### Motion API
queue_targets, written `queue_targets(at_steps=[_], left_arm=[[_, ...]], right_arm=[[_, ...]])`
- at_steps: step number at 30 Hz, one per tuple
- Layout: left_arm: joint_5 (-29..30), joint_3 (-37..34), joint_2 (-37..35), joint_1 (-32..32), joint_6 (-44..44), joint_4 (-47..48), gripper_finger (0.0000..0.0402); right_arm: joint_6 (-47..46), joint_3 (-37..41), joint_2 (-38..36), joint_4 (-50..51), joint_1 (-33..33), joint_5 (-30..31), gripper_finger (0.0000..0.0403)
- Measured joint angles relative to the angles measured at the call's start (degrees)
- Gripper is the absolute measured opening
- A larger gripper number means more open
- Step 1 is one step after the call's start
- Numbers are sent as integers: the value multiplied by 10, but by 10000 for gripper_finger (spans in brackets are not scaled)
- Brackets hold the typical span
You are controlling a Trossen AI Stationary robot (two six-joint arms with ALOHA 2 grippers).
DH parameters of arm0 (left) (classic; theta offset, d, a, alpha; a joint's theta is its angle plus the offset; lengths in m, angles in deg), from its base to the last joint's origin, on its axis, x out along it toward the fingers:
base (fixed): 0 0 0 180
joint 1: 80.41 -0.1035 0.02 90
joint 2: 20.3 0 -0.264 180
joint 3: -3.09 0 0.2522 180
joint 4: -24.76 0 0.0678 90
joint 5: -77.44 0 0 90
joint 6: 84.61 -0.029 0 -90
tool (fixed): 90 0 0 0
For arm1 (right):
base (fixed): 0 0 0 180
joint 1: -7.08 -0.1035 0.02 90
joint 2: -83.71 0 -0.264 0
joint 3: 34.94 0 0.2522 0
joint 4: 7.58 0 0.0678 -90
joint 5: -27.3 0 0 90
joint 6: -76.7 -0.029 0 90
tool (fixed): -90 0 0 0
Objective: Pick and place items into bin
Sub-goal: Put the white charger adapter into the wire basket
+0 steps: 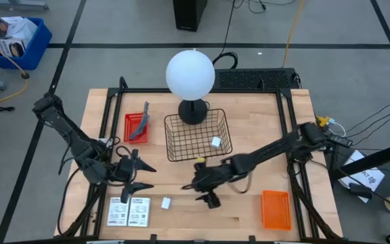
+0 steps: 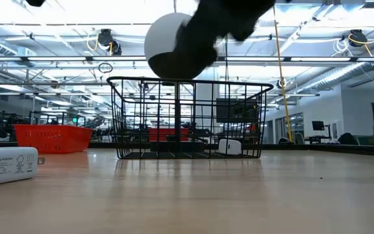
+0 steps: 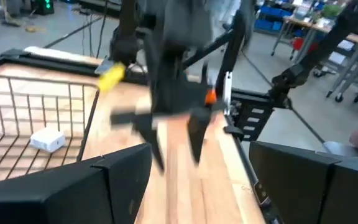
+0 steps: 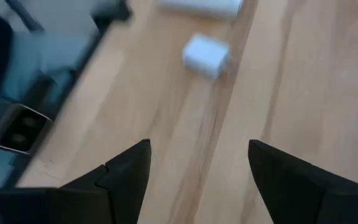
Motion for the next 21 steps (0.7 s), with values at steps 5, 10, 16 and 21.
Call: queue_targets(at_steps=[5,10,16,21], left_arm=[[-30,0,24,-42,67,0,273],[-42,0,62,-76,139,0,273],[-64,5,105,-99,251,-5,273],[-65,7,134,-103,368,-6,273]], right_arm=[[4,150,-146,-98,1,11,262],[-12,271,-300,-116,0,79,259],[-15,391,-436,-197,-13,104,263],[-3,465,-507,-244,-24,104,259]])
